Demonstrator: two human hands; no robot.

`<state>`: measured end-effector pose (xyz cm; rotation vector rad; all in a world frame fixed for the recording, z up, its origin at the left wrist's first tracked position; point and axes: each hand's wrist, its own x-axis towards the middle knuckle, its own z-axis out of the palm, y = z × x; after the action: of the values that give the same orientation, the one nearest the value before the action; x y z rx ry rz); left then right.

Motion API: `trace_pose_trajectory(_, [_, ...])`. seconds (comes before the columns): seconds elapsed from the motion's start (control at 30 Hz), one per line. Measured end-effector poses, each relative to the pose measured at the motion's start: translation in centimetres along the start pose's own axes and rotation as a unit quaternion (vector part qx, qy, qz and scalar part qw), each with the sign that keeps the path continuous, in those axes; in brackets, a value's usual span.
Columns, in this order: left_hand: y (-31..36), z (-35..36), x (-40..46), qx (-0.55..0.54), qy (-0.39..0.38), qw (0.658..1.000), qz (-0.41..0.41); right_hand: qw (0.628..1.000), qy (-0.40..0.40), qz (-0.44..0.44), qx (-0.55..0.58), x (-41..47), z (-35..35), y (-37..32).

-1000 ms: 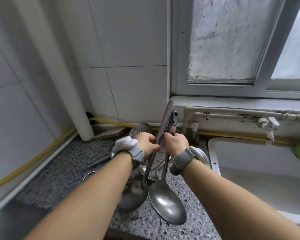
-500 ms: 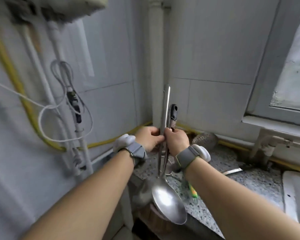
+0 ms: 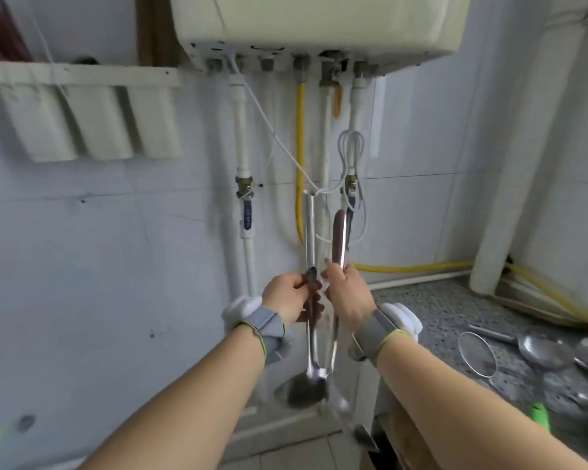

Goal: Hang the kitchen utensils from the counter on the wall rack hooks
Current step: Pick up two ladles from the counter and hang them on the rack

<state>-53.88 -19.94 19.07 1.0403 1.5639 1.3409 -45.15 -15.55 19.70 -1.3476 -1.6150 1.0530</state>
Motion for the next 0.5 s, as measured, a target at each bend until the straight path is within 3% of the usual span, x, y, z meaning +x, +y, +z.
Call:
trace_pose_trajectory(0.17, [-0.4,-8.8,-3.7,-0.024,0.092,0.995,0.006,0.994,-0.100,-0.040,0.019,-3.7,7.1,-3.4])
trace_pose_trajectory(0.33, [-0.2,-18.2,-5.6,-0.049,0.166,0.984,0.040,0.957,-0.231,-0.045,0.173,-6.2,14.4,-7.2])
trace_pose_trajectory(0.5, [0.2,-25.4,-5.8,-0.064,0.182,0.980,0.054,0.942,-0.247,-0.087,0.208,-6.7,20.8,-11.6])
